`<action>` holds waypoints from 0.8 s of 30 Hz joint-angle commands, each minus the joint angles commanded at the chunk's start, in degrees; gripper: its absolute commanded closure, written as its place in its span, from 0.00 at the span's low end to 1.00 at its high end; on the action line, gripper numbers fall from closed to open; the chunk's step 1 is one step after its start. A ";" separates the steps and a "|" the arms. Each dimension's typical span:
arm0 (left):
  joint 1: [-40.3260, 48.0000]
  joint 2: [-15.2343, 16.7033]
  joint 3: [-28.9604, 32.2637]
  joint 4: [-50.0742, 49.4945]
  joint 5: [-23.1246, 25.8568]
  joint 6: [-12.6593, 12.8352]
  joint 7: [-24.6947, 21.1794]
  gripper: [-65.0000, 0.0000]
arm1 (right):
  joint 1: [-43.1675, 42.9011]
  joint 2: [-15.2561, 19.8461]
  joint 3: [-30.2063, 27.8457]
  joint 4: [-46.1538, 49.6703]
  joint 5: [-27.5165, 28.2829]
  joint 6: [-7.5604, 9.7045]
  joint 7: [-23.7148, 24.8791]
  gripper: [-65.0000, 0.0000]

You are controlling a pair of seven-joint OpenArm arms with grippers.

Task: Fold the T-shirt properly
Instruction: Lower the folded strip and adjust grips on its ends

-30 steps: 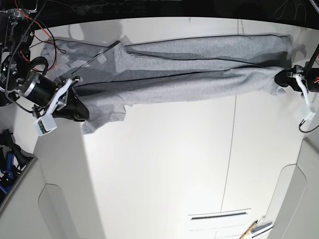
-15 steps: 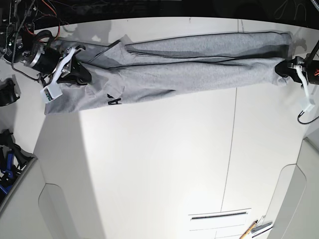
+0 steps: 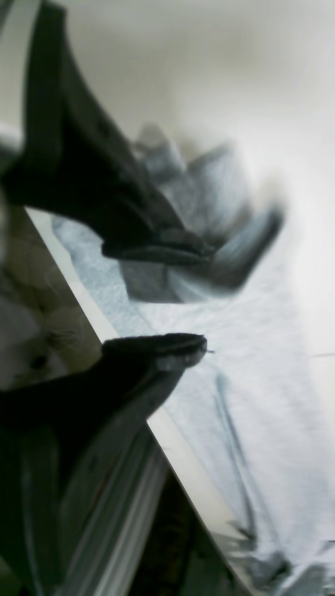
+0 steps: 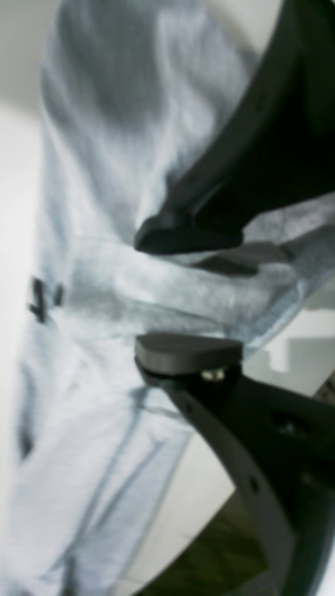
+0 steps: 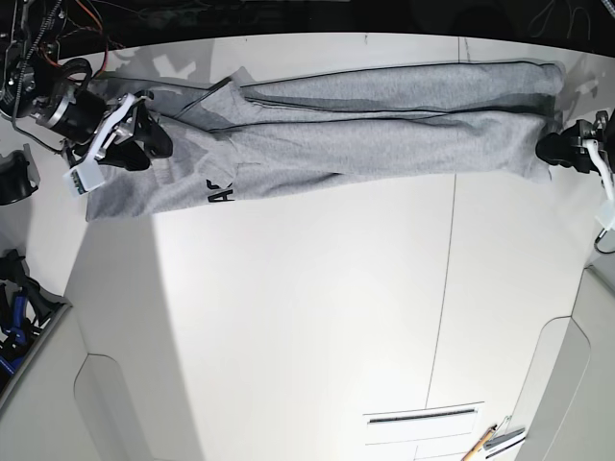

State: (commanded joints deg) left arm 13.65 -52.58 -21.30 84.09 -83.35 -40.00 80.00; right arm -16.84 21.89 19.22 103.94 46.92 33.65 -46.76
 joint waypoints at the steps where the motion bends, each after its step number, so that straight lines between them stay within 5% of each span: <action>1: 0.04 0.02 -2.10 -0.02 -0.44 0.00 0.00 0.50 | 0.02 -0.20 1.68 0.37 0.74 0.02 0.00 0.57; 7: 0.55 0.17 -11.72 -0.04 -0.48 0.00 0.00 0.43 | 0.46 -0.17 7.13 3.93 2.08 0.02 -0.02 0.59; 11: 4.94 0.94 -12.11 -0.04 -0.37 0.00 0.00 0.37 | 0.48 -0.50 6.86 5.27 4.61 0.02 -0.24 1.00; 17: 6.58 5.97 -12.11 -0.07 4.22 0.00 -0.58 0.37 | 1.09 -3.82 4.96 5.18 4.00 0.26 -0.48 1.00; 21: 6.58 8.44 -12.11 -0.07 11.82 0.00 -4.43 0.37 | 1.11 -3.78 -2.67 3.43 -2.29 0.24 0.11 1.00; 24: 6.91 8.94 -12.11 -0.28 12.87 0.00 -4.41 0.37 | 1.25 -3.78 -7.34 -0.48 -6.73 0.22 1.25 1.00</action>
State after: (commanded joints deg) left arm 20.56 -43.64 -33.41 83.81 -70.48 -40.00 75.59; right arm -15.59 18.11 11.88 103.46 40.18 33.87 -45.52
